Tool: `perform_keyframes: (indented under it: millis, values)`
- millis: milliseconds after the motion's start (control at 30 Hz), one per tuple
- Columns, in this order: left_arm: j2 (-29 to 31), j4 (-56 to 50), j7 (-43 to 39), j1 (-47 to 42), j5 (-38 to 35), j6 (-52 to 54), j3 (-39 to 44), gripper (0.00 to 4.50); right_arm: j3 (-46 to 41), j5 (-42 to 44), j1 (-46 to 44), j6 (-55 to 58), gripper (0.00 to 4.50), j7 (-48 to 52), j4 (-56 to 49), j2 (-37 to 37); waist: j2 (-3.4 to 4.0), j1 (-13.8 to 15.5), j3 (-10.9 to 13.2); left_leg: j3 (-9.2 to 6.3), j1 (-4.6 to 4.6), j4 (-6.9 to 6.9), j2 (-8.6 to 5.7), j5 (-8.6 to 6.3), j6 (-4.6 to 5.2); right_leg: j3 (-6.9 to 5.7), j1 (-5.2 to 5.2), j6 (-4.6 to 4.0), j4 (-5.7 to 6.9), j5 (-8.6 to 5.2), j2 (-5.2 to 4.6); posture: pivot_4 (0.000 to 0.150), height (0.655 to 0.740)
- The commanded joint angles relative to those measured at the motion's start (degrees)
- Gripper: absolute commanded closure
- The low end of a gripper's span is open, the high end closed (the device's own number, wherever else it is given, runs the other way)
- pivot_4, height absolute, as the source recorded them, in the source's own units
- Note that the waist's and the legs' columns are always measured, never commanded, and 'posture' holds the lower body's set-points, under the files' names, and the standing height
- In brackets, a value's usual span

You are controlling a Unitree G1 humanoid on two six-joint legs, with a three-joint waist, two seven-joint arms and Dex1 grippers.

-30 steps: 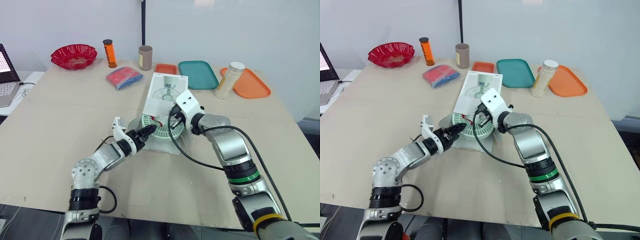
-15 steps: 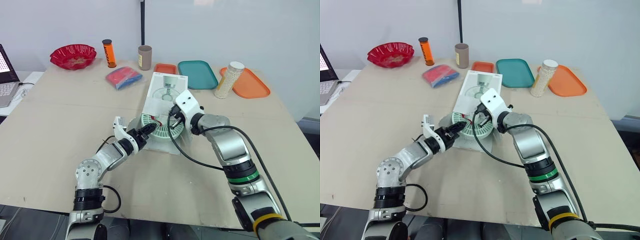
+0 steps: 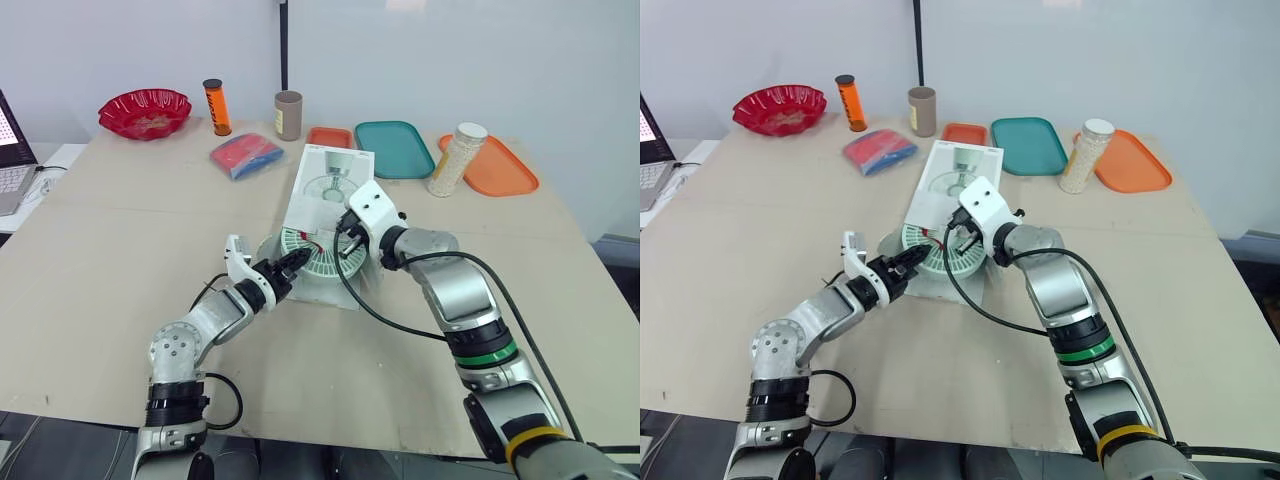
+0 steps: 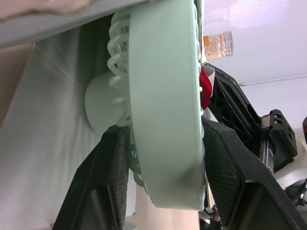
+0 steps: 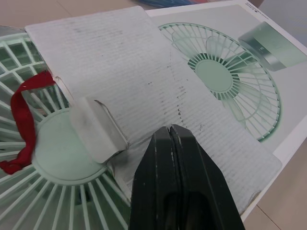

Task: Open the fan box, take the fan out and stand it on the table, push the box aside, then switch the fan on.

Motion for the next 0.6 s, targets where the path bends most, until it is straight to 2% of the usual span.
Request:
perform_keyframes:
  millis: [33,200,467,600]
  values:
    - [3.1,-6.6,2.7,5.3,-3.4,1.5,1.7,2.44,2.3,-0.6,1.3,3.2,4.50,0.0,4.9,0.4,0.00,0.0,0.0,0.00,0.00,0.00,0.00,0.00,0.00,0.00,0.00,0.00,0.00,0.00,0.00,0.150,0.7400]
    - [5.2,-10.5,5.5,8.5,-8.0,0.6,0.6,2.44,3.5,-1.9,0.5,3.1,4.50,0.4,6.1,-0.5,-0.03,0.2,0.0,0.01,0.03,-0.02,0.03,0.00,-0.02,0.00,0.00,-0.02,0.00,0.03,0.00,0.150,0.7400]
    - [10.7,-16.5,12.0,19.1,-20.5,-2.3,-2.1,2.44,4.2,-2.7,0.6,4.4,4.50,0.2,6.1,-0.7,-0.09,0.2,-0.1,0.04,0.06,-0.05,0.03,-0.01,-0.01,0.05,0.00,0.00,-0.03,0.05,0.00,0.150,0.7400]
    - [13.3,-18.7,12.7,21.7,-23.6,-4.4,-3.4,2.44,4.5,-2.8,0.7,4.8,4.50,0.4,5.5,-0.7,-0.13,0.2,-0.2,0.02,0.12,-0.05,0.02,-0.01,-0.01,0.03,0.04,-0.01,-0.03,0.05,-0.02,0.150,0.7400]
